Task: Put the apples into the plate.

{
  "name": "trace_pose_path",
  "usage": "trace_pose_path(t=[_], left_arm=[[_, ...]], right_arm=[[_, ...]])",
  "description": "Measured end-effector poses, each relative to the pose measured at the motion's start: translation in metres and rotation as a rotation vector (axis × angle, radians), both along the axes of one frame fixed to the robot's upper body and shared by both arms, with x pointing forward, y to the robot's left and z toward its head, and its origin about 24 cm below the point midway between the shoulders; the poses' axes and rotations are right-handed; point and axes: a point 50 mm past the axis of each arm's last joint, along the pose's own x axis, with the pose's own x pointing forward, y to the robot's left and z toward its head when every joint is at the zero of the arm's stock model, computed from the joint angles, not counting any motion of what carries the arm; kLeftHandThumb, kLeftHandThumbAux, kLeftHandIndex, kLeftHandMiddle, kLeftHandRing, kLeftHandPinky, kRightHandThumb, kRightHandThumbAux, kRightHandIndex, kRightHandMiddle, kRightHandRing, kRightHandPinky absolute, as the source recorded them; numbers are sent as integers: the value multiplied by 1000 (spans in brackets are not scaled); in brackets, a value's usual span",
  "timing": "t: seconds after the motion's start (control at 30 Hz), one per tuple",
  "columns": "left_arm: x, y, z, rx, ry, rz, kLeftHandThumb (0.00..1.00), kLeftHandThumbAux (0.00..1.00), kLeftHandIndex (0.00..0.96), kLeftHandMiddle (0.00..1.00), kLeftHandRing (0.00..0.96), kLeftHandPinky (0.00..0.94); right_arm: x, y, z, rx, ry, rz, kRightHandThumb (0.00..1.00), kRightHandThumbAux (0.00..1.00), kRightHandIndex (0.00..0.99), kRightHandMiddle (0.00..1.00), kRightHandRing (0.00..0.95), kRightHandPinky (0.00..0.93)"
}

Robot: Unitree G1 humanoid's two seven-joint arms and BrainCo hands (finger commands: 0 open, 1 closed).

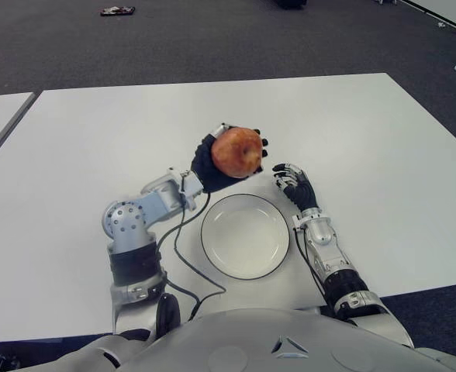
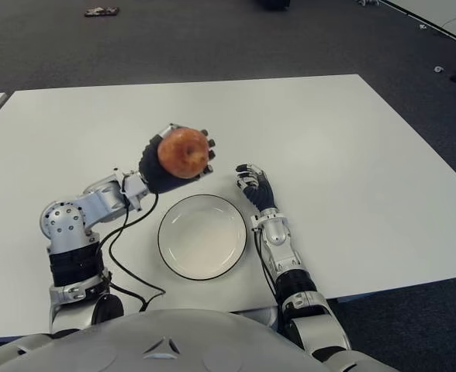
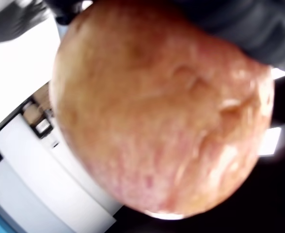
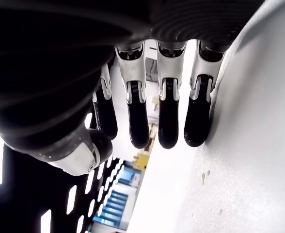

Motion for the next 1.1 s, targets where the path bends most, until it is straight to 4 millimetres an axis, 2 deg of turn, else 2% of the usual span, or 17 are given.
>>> trace_pose_path(t=[0.13, 0.3, 0.6, 0.83, 1.1], left_arm=[[-3, -3, 0, 22, -1, -3, 734, 698, 444, 856, 863, 881], [-2, -6, 1, 140, -62, 78, 732, 699, 443, 864, 871, 890], [13, 0, -7, 476, -217, 275, 729, 700, 443, 883, 891, 904], [25, 5, -22, 761, -380, 392, 727, 699, 444, 886, 898, 902], [33, 5, -52, 1032, -559, 490, 727, 698, 444, 887, 897, 897]], right_arm=[[1, 1, 0, 3, -5, -1, 637, 669, 304, 329, 328, 346], [1, 1, 0, -1, -15, -7, 641, 670, 303, 330, 325, 329], [2, 0, 2, -8, -31, -5, 653, 673, 305, 335, 318, 324], [4, 1, 5, -7, -46, -1, 655, 665, 307, 335, 322, 340], [4, 1, 6, -2, -46, 6, 661, 669, 310, 335, 322, 335]])
